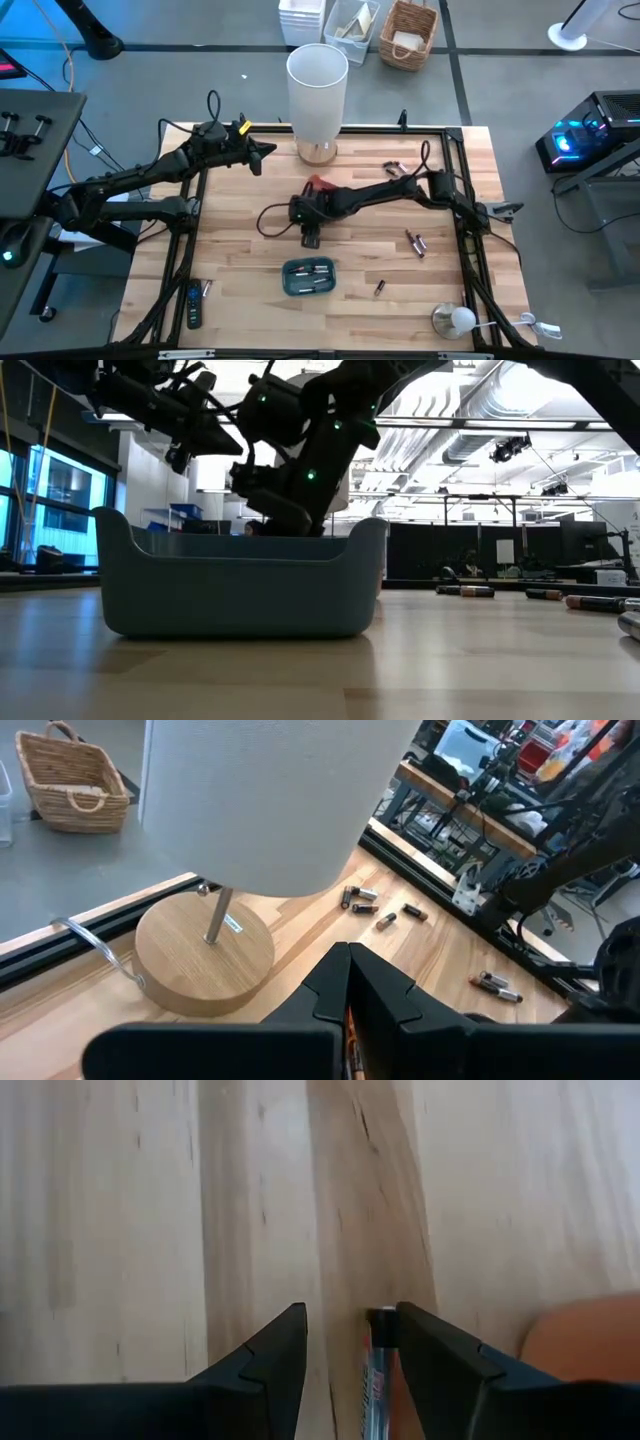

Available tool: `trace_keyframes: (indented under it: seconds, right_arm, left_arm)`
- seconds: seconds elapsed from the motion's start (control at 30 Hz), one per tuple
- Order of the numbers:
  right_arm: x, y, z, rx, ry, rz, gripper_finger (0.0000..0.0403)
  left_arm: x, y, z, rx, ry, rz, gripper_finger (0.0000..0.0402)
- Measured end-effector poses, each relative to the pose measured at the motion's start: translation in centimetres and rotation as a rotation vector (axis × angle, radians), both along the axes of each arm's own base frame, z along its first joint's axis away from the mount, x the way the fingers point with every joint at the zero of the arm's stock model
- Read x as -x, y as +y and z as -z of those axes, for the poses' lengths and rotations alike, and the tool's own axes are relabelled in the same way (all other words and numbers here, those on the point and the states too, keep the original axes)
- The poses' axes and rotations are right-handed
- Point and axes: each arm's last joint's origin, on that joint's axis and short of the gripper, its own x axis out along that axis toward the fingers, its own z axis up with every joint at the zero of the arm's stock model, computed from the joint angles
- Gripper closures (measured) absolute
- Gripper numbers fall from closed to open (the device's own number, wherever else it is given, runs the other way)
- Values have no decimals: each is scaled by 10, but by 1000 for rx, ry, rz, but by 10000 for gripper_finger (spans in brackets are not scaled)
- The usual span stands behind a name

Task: Sort batteries
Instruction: Put the silver battery into the blue bin

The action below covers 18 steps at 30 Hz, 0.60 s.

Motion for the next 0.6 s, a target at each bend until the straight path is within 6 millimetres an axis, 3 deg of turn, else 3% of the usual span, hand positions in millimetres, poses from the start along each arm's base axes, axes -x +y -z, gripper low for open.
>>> trace_keyframes:
  seconds: [0.47,0.6]
  right_arm:
    - [8,2,5,7,99,-25,256]
    - [9,5,5,-7,108,-37,300]
  left_arm:
    - [0,0,0,-1,0,0,401]
    - [0,0,0,2,-1,-1,401]
